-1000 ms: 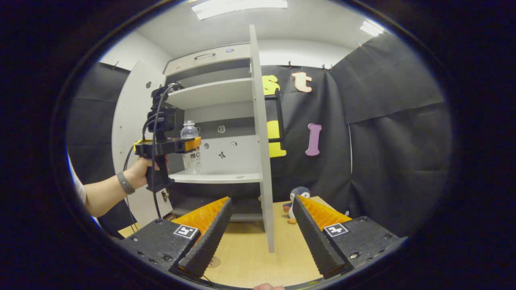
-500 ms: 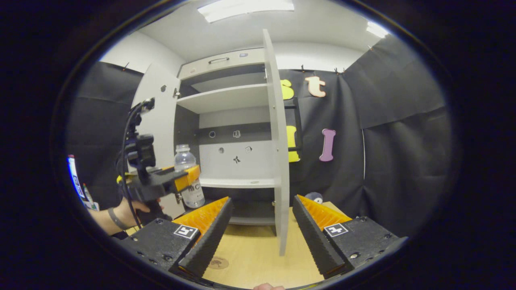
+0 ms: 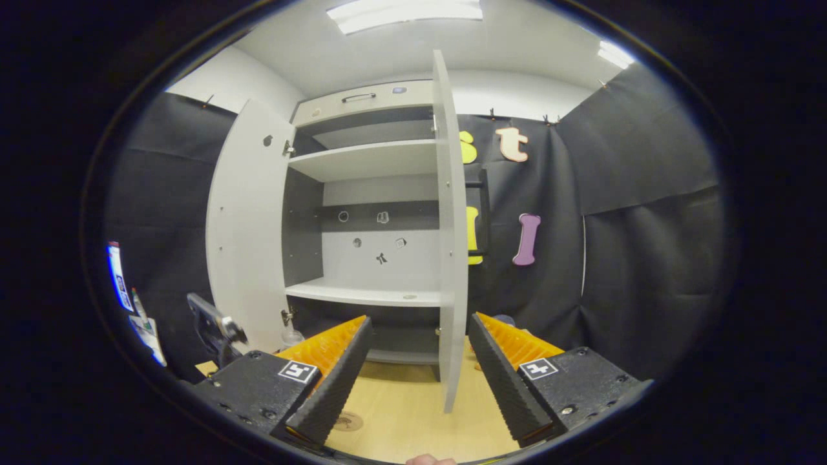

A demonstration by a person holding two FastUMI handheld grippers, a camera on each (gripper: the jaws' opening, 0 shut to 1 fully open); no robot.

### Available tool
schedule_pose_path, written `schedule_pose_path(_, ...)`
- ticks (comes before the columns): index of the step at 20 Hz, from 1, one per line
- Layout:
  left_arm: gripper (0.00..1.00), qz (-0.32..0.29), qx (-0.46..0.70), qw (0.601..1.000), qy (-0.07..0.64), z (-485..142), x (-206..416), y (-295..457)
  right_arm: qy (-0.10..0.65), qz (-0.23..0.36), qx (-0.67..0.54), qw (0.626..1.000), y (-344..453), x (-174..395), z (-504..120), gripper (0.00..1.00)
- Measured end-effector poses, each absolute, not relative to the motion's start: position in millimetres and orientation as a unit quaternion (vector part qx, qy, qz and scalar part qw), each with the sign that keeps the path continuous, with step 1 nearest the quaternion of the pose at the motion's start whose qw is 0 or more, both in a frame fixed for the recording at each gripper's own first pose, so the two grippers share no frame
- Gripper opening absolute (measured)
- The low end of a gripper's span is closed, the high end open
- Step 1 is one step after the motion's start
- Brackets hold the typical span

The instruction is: Grasp the bottle in the cabinet with the left hand and place it on the coaster, then close the right door with the right hand and the left door with the left hand.

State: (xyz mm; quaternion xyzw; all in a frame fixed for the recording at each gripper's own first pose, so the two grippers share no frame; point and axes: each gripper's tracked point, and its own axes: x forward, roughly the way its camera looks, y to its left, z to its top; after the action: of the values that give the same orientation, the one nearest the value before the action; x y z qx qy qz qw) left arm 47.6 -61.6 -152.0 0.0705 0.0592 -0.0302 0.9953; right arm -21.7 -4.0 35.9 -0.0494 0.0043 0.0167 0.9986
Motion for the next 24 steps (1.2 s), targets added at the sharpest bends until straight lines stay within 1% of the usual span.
schedule_pose_path(6, 0.75, -0.054, 0.069, 0.994, 0.065, -198, 32, -76, 0.009, 0.028, -0.088, 0.996, 9, -31, 32, 0.99)
schedule_pose_path(7, 0.79, -0.056, 0.071, 0.994, 0.066, -202, 31, -77, 0.011, 0.027, -0.086, 0.996, 10, -32, 30, 0.99)
schedule_pose_path(8, 0.75, -0.057, 0.072, 0.993, 0.07, -208, 30, -78, 0.011, 0.025, -0.08, 0.996, 10, -35, 30, 0.99)
schedule_pose_path(9, 0.75, -0.055, 0.071, 0.993, 0.073, -213, 29, -78, 0.009, 0.023, -0.075, 0.997, 9, -37, 30, 0.94)
schedule_pose_path(10, 0.75, -0.054, 0.072, 0.993, 0.074, -218, 31, -79, 0.01, 0.018, -0.073, 0.997, 5, -38, 31, 0.99)
schedule_pose_path(12, 0.75, -0.053, 0.08, 0.992, 0.086, -229, 34, -80, 0.017, 0.006, -0.073, 0.997, -5, -39, 29, 0.99)
schedule_pose_path(15, 0.75, -0.041, 0.085, 0.991, 0.096, -239, 31, -74, 0.021, -0.005, -0.07, 0.997, -12, -40, 29, 0.99)
schedule_pose_path(19, 0.75, -0.042, 0.077, 0.99, 0.108, -257, 21, -75, 0.014, -0.002, -0.078, 0.997, -11, -40, 33, 0.99)
schedule_pose_path(20, 0.72, -0.046, 0.085, 0.991, 0.092, -250, 21, -78, 0.015, 0.001, -0.077, 0.997, -10, -39, 32, 0.99)
schedule_pose_path(21, 0.76, -0.047, 0.092, 0.991, 0.087, -249, 20, -79, 0.019, 0.004, -0.076, 0.997, -9, -39, 29, 0.99)
schedule_pose_path(23, 0.75, -0.044, 0.094, 0.99, 0.096, -255, 16, -78, 0.024, 0.007, -0.073, 0.997, -9, -39, 26, 0.99)
schedule_pose_path(24, 0.76, -0.042, 0.09, 0.991, 0.085, -250, 15, -78, 0.027, 0.007, -0.073, 0.997, -10, -39, 25, 0.99)
